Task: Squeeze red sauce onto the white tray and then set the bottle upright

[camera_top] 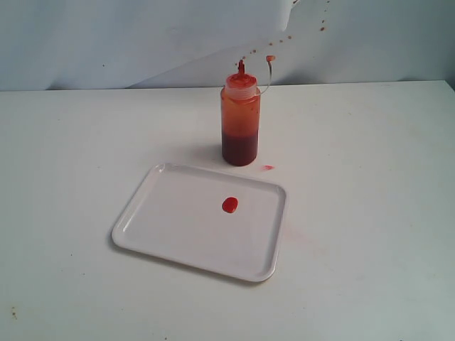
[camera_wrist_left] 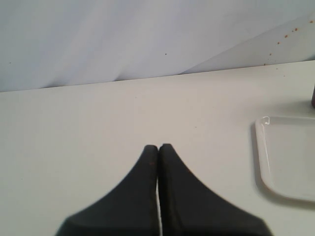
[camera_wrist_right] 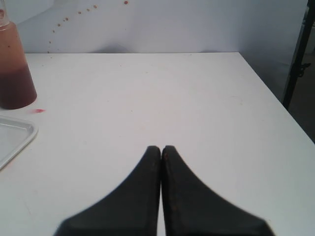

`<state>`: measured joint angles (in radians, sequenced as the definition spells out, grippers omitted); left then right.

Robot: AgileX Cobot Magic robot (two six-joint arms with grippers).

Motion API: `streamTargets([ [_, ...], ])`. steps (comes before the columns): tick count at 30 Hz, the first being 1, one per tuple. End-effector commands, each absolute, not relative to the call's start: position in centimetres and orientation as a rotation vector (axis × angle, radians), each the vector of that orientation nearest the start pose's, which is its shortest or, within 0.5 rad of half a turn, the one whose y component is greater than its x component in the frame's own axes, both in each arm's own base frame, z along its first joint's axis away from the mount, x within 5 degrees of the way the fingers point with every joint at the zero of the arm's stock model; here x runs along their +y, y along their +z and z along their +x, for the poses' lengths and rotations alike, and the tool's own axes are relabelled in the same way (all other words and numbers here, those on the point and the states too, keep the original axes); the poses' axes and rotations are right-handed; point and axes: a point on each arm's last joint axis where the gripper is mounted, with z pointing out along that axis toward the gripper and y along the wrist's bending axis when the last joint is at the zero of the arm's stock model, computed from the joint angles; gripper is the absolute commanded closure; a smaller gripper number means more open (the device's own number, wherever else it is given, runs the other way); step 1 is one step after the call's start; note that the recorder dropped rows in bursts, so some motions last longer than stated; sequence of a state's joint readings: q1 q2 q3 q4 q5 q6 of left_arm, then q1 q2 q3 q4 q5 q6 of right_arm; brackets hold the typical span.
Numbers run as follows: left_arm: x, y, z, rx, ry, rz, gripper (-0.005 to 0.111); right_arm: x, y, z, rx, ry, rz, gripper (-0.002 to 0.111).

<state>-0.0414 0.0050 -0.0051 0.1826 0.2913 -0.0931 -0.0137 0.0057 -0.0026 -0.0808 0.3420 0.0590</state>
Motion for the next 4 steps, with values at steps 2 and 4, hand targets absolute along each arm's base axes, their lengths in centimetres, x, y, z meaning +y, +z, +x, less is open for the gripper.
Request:
streamTargets([
  [2, 0.24, 18.81, 5.49, 1.76, 0.072, 0.067, 0.107, -0.34, 18.25, 5.35, 1.824, -0.047, 0.023, 0.108],
  [4, 0.24, 18.81, 5.49, 1.76, 0.072, 0.067, 0.107, -0.34, 18.25, 5.35, 1.824, -0.047, 0.023, 0.108],
])
